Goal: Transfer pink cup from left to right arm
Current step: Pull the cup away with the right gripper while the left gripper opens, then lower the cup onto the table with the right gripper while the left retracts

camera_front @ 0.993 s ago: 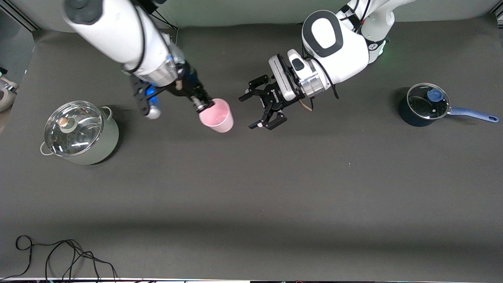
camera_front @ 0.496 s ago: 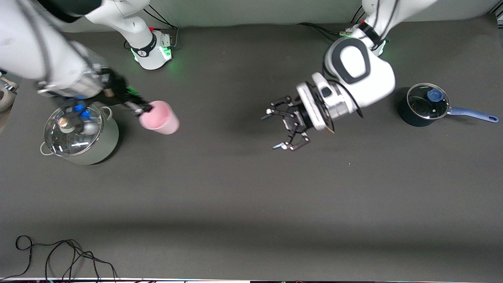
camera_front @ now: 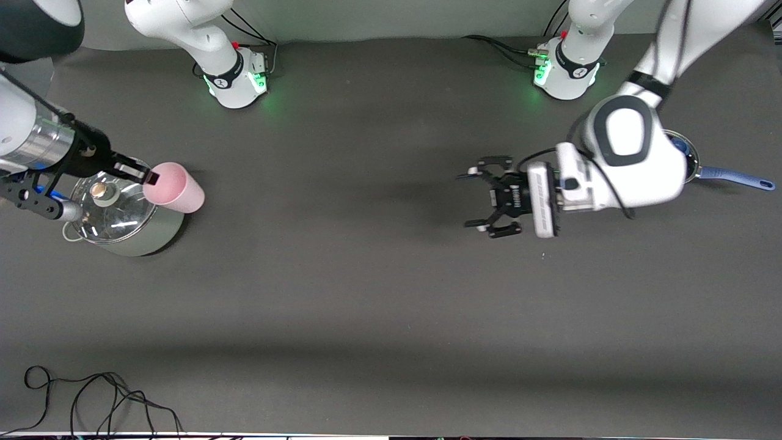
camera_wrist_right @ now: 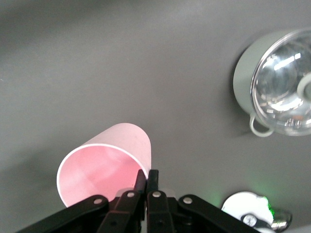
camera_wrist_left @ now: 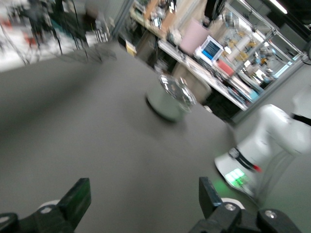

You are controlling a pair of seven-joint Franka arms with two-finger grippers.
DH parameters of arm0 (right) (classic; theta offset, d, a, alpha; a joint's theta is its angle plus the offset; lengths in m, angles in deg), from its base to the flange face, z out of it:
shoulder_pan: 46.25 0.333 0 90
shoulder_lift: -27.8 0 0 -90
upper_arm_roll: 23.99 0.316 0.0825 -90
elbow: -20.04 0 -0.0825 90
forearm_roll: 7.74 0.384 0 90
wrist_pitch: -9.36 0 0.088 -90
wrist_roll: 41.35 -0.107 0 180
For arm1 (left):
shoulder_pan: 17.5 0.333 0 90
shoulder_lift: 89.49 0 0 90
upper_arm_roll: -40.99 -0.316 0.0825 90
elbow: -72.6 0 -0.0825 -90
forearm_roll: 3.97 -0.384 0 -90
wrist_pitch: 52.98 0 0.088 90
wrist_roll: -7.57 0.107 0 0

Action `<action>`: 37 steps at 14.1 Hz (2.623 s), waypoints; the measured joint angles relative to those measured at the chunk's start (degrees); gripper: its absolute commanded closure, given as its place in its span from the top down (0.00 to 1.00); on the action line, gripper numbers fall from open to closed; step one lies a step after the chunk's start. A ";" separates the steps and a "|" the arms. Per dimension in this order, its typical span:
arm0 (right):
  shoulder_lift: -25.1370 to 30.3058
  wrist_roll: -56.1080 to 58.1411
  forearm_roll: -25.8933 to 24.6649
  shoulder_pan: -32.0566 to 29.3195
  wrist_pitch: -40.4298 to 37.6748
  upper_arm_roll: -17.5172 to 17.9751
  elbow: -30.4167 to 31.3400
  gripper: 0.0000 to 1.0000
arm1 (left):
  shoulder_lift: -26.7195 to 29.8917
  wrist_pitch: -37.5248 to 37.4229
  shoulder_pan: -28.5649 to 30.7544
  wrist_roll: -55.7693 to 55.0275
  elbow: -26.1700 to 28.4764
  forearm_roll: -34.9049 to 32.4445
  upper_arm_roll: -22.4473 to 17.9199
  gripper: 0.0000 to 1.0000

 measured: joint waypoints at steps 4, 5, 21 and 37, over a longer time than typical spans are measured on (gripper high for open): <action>2.14 6.37 -0.33 0.01 14.40 -2.40 14.01 0.00 | 0.17 -21.63 9.85 -15.91 -5.05 -19.12 -0.58 0.99; 2.54 7.02 -0.35 0.02 18.54 -2.56 18.09 0.00 | 0.17 -26.59 11.36 -20.16 -7.28 -23.53 -0.86 0.99; -9.00 7.51 -0.53 2.42 63.51 -2.07 45.80 0.34 | 1.59 -50.99 12.43 -65.44 -28.92 -60.67 -4.28 1.00; 9.51 10.67 -8.30 2.38 34.25 -2.43 32.85 1.00 | 17.45 -34.25 2.76 -64.89 -18.63 -60.65 -21.00 1.00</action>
